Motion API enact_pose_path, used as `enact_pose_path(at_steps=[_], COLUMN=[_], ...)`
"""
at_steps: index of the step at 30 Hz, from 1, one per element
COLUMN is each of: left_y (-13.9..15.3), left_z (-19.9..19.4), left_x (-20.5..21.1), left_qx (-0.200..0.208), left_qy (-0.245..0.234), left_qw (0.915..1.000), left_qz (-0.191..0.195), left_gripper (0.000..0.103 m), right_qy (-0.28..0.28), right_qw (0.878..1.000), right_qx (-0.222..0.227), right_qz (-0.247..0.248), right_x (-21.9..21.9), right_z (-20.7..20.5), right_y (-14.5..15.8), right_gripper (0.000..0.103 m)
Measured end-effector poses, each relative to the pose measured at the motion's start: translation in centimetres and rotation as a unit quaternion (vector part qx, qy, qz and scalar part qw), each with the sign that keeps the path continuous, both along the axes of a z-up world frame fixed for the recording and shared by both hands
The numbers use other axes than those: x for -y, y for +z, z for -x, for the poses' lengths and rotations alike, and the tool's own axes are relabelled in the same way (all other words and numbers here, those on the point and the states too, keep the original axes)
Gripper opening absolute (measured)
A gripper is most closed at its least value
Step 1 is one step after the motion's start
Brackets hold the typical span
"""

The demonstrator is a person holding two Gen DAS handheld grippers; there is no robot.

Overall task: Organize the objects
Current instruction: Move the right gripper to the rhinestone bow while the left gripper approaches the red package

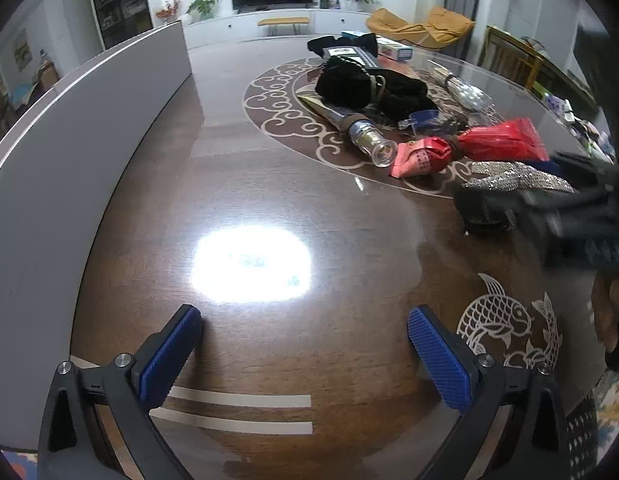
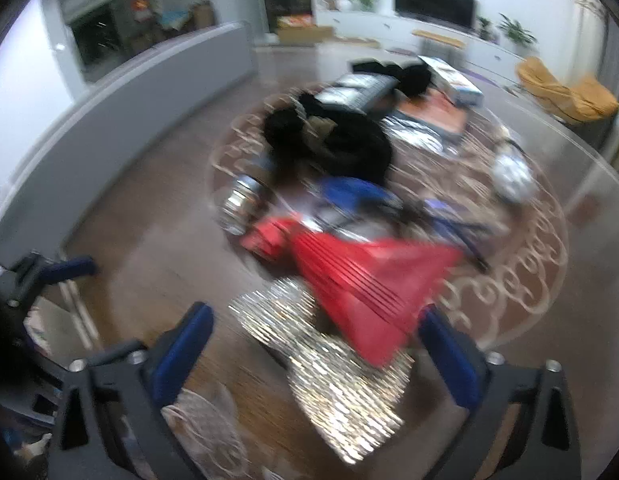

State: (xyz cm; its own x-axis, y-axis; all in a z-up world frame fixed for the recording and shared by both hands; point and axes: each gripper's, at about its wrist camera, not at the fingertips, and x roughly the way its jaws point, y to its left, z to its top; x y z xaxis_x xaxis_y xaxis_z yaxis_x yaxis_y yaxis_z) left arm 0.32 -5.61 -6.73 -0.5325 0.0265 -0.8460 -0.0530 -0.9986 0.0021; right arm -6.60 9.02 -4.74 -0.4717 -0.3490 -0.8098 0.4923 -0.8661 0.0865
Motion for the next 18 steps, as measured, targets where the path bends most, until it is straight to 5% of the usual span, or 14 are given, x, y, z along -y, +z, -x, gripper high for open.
enact_pose_path(at_steps=[5,14,18], left_y=[-0.1,-0.1,-0.2], left_z=[-0.7,-0.5,-0.4], left_x=[0.2,-1.2,-3.0], left_qx=[-0.015,-0.009,-0.002], left_qy=[-0.005,0.004,-0.019], left_qw=[0.9999,1.0,0.9998], left_qz=[-0.001,-0.002,-0.003], left_gripper=[0.103,0.103,0.103], right_qy=[-0.02,-0.125,-0.135], right_qw=[0.999,0.99,0.99], right_qx=[-0.018,-0.062,-0.04], right_qz=[0.027,-0.007,-0.009], right_x=[-1.1,-7.7,-9.4], right_z=[-2.2,-5.5,-5.2], right_y=[0.8,0.9,-0.5], right_gripper=[0.067,0.063,0.083])
